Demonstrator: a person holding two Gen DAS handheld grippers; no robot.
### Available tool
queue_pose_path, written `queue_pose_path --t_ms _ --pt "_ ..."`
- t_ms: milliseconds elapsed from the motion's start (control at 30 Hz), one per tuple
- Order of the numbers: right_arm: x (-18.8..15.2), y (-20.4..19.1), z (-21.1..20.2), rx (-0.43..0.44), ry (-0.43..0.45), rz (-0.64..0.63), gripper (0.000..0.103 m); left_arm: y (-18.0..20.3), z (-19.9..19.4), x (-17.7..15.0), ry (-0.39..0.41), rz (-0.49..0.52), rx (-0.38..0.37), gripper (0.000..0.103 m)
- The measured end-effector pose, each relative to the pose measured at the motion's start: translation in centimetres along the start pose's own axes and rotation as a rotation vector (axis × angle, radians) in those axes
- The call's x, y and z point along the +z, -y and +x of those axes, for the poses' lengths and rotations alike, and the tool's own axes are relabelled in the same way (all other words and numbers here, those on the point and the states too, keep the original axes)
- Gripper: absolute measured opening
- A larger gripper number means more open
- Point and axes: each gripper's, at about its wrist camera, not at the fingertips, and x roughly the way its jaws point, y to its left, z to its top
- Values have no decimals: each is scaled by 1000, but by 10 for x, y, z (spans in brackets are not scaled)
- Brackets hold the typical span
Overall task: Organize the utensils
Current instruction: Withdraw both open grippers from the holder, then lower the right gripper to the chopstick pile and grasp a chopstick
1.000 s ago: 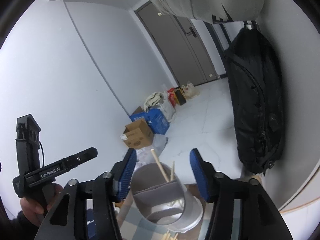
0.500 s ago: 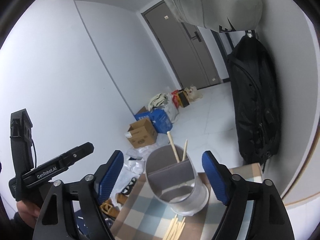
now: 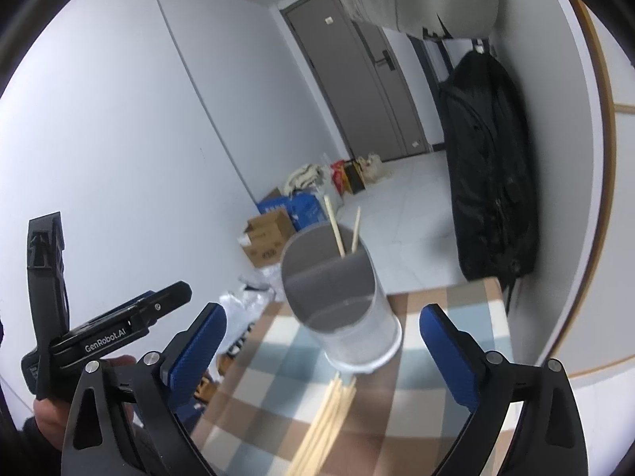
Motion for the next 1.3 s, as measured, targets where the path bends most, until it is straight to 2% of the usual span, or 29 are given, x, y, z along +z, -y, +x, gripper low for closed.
queue_pose_path --t_ms 233,433,600,933,1000,1133,1300 --pt "-31 0 8 -46 -51 -23 101 -1 13 -30 -48 15 -9 84" --pt "-48 2 20 -63 -100 -44 101 -11 19 -36 -48 21 17 84" --pt "-59 6 39 -79 -178 -42 101 -19 27 -48 -81 20 53 84" --pt "-82 3 93 -109 -347 -86 100 -34 42 -50 -148 -22 53 84" --pt "-86 2 104 -120 -374 -100 98 -38 47 -50 -168 -25 62 84" --pt "-93 7 128 -169 -445 -119 73 -42 52 -51 -183 -11 80 84" --pt "-100 16 145 -207 -507 -118 65 -48 51 -51 -190 -14 71 84"
